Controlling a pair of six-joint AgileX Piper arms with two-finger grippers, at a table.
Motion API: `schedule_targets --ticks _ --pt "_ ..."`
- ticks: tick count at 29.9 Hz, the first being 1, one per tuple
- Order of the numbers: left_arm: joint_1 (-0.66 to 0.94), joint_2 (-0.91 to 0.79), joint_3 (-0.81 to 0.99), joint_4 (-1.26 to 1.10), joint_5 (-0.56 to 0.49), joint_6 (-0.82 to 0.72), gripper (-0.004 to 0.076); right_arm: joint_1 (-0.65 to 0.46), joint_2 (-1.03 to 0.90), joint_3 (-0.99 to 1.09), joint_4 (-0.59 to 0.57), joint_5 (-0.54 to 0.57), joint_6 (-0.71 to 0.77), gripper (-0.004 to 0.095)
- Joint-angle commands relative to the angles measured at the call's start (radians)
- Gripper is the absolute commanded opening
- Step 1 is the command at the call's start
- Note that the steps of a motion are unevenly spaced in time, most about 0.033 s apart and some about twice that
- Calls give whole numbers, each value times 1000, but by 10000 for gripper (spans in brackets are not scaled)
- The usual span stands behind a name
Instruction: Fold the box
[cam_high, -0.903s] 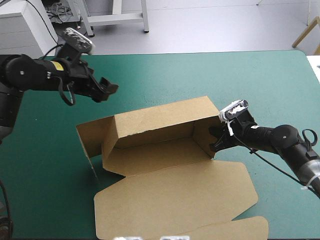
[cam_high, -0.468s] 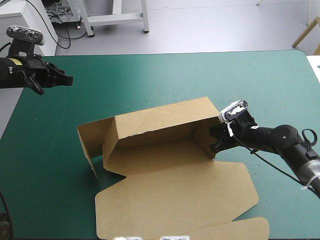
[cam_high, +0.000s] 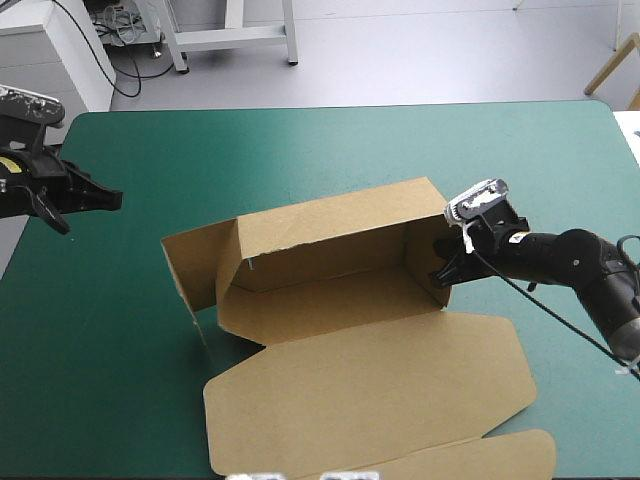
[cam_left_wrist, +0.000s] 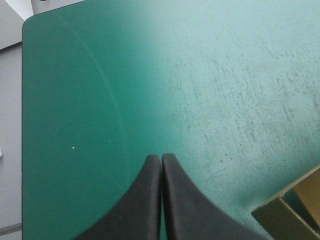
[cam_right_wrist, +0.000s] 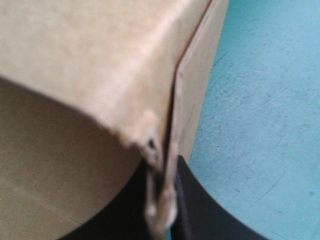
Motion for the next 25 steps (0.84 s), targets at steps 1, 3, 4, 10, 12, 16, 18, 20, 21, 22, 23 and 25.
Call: schedule_targets --ticks 1,3,4,10,12,16,18,20,21,22,23,25 --pt "0 -28 -3 5 -46 -11 -10 4 -34 -121 -123 69 127 -19" --pt "0 -28 4 15 -48 -11 -10 4 -34 -164 -175 94 195 -19" --pt "0 -28 4 18 -48 -11 -10 4 -34 -186 -205 108 239 -19" --pt "0 -28 4 59 -48 -11 -10 4 -3 -296 -348 321 472 -19" --pt "0 -28 4 70 -48 -11 -10 4 27 -323 -363 422 492 -19" --pt "0 -28 4 70 -46 -13 -10 4 94 -343 -377 505 502 -19" --pt "0 -28 4 70 -46 -13 -10 4 129 -347 -382 503 512 -19" --pt "0 -28 4 68 -46 -13 -10 4 170 -356 -386 493 518 -19" --pt "0 -28 4 59 -46 -13 -10 4 193 -364 -386 490 518 -19" --pt "0 -28 4 56 -46 -13 -10 4 216 -376 -386 488 521 -19" --pt "0 -28 4 56 -46 -13 -10 4 240 -392 -386 486 524 -19" --pt "0 -28 4 52 -46 -13 -10 4 283 -430 -386 486 526 -19"
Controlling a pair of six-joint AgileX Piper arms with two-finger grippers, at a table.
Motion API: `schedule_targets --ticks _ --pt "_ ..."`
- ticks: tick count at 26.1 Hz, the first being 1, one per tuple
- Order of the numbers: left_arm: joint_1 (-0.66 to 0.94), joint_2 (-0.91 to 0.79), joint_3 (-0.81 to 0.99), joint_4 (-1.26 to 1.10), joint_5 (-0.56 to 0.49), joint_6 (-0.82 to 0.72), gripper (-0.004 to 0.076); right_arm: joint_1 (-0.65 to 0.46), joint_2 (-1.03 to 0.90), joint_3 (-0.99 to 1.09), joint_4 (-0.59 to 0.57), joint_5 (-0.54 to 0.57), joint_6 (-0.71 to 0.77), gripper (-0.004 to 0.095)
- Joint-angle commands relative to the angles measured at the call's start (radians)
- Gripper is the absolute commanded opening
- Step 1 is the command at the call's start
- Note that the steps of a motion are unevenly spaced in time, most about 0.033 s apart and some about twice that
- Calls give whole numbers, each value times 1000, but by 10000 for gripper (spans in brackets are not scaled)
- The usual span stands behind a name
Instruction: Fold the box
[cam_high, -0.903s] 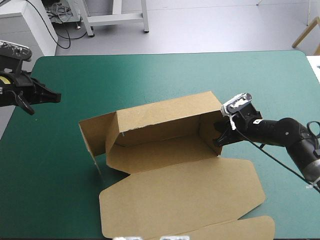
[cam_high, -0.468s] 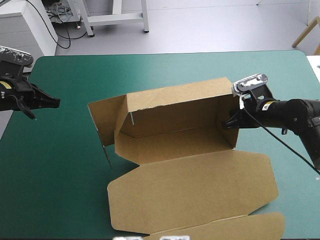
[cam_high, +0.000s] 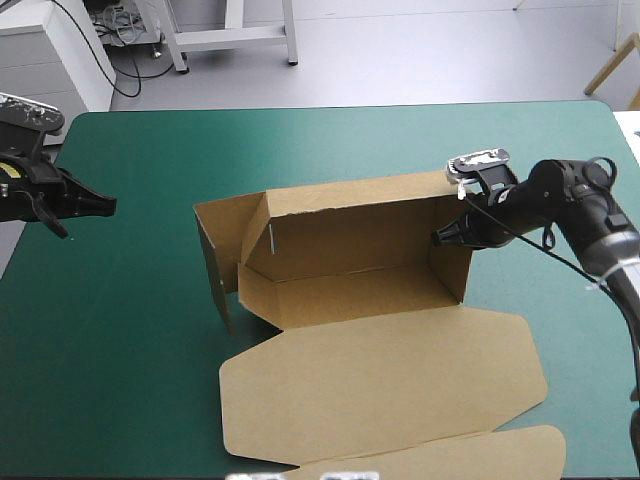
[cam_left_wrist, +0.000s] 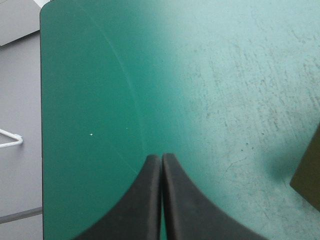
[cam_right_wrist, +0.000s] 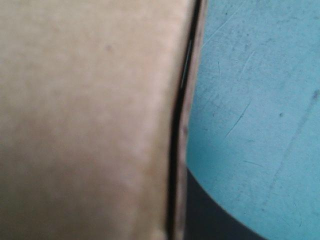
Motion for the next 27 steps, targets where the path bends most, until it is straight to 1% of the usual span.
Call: schedule_targets --ticks 1,7,12,14,17,19,22,23,25,27 --pt "-1 -23 -19 -20 -45 -13 -10 -2 48 -83 -9 116 6 -19" --pt "-1 -23 -19 -20 -45 -15 -10 -2 182 -245 -9 118 5 -19" --pt "-1 -23 -19 -29 -45 -15 -10 -2 323 -366 4 93 5 -17" --pt "-1 -23 -19 -37 -45 -15 -10 -2 360 -391 18 91 1 7" --pt "-1 -23 -19 -38 -45 -15 -10 -2 402 -396 36 70 -20 116" --pt "-1 -23 -19 -46 -43 -15 -10 -2 412 -396 55 69 -45 224" --pt "-1 -23 -19 -62 -39 -15 -10 -2 412 -405 77 67 -81 431" --pt "-1 -23 -19 -65 -39 -15 -10 -2 412 -424 79 82 -81 581" --pt "-1 -23 -19 -65 -39 -15 -10 -2 412 -468 76 135 -78 680" --pt "-1 -23 -19 -65 -41 -3 -10 -2 385 -493 66 135 -49 683"
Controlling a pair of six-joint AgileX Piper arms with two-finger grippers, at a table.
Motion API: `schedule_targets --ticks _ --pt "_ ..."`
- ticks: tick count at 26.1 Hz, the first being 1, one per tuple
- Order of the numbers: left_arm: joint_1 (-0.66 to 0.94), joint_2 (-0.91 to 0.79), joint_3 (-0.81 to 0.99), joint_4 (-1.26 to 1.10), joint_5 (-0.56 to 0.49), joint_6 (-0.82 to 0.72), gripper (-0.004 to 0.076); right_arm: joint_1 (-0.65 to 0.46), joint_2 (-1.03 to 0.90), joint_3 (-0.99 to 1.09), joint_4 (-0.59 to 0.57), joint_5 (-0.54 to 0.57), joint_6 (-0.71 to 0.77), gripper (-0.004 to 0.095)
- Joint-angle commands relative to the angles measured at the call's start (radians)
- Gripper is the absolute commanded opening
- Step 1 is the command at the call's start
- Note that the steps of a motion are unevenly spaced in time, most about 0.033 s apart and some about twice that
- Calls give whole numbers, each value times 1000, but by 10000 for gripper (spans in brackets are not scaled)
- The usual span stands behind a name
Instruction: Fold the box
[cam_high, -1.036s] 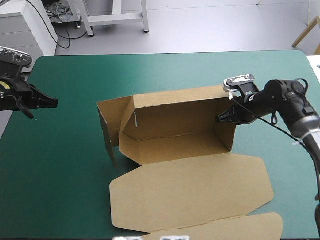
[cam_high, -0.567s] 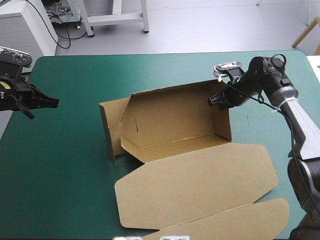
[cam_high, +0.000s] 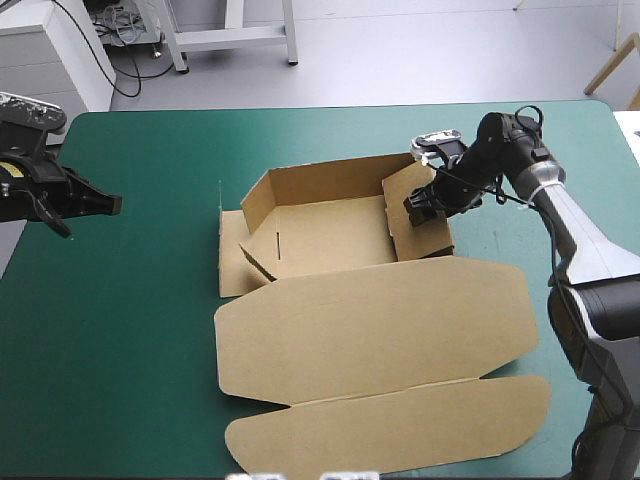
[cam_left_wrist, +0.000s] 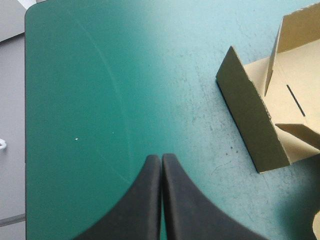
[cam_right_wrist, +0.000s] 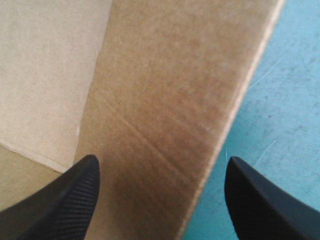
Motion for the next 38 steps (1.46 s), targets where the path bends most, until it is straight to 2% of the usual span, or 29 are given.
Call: schedule_targets --ticks 1,9,16,25,31,38 --pt "-1 -23 -19 -16 -41 2 -10 -2 -93 -58 10 4 12 682" --pt "-1 -23 -19 -16 -39 2 -10 -2 -380 -71 -137 4 78 655" --pt "-1 -23 -19 -16 -37 2 -10 -2 -491 -71 -109 4 93 652" --pt "-1 -23 -19 -20 -37 2 -10 -2 -416 -69 -103 4 99 649" --pt "-1 -23 -19 -20 -37 0 -10 -2 -291 -69 -63 4 107 649" --pt "-1 -23 -19 -37 -35 0 -10 -2 -115 -69 -67 4 99 648"
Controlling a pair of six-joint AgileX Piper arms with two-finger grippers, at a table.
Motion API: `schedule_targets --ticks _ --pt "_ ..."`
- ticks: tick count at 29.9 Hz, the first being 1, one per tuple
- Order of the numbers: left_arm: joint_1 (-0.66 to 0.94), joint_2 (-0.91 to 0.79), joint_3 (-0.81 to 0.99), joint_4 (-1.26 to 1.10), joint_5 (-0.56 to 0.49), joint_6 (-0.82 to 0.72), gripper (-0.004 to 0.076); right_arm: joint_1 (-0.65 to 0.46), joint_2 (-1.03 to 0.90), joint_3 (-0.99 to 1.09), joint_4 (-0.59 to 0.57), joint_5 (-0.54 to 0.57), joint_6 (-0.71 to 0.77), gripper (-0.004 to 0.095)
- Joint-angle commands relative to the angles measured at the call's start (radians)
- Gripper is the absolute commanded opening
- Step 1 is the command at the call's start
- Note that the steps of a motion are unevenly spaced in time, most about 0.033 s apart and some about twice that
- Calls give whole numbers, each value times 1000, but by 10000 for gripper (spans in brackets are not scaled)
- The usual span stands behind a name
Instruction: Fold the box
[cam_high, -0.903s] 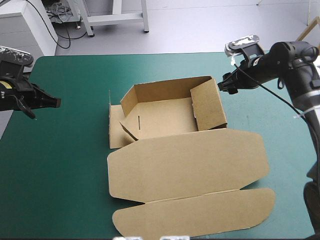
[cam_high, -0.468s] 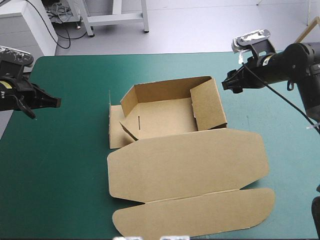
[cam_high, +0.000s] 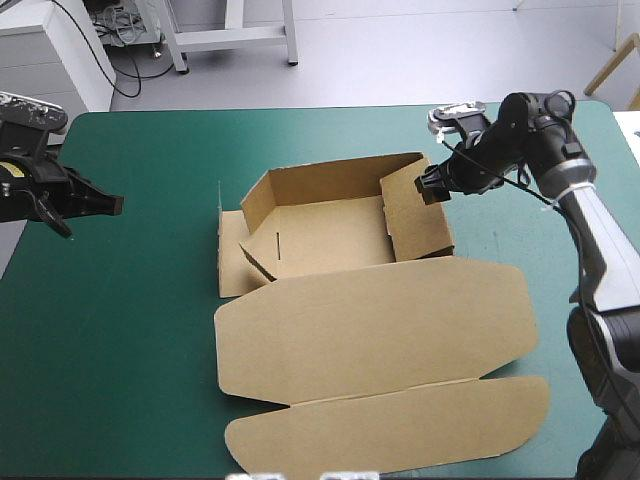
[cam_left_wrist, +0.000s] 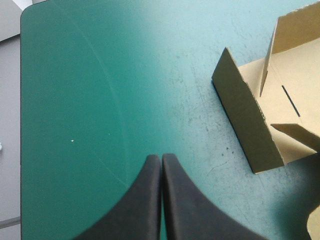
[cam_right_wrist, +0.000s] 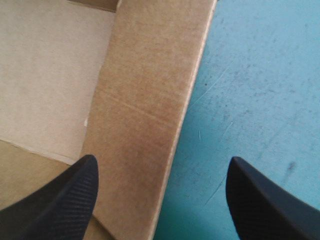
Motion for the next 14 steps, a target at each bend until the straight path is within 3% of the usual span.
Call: schedule_targets --ticks 1,14 --pt "-1 -23 -19 -25 -32 -5 -10 -2 33 -29 13 -30 -11 648" --pt "-1 -23 -19 -29 -22 -5 -10 -2 145 -29 57 -83 -23 636"
